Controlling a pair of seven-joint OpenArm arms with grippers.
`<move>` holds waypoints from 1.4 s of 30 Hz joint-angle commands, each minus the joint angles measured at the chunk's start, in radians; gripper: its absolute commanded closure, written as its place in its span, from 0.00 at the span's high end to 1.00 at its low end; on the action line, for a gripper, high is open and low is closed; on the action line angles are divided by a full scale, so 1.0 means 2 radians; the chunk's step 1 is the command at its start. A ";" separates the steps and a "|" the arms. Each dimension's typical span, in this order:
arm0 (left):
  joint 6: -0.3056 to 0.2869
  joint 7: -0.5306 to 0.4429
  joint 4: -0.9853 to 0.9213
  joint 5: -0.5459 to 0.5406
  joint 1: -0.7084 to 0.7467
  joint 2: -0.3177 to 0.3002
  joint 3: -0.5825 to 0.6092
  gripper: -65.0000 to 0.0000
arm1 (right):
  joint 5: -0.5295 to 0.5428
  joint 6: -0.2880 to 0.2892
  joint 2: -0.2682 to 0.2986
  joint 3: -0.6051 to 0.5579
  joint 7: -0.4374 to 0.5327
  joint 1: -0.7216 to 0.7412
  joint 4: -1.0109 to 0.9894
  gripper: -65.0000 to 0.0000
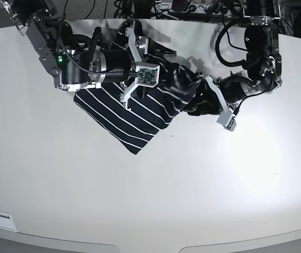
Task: Fold the T-shirt properly
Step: 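Lift the bundle edge with the right gripper and fold it over, then press and square the folded bundle with both grippers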
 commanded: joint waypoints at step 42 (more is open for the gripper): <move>-0.004 -0.024 0.060 0.169 -0.016 -0.010 0.309 0.00 | -0.201 0.001 -0.042 0.038 0.187 0.219 -0.439 0.00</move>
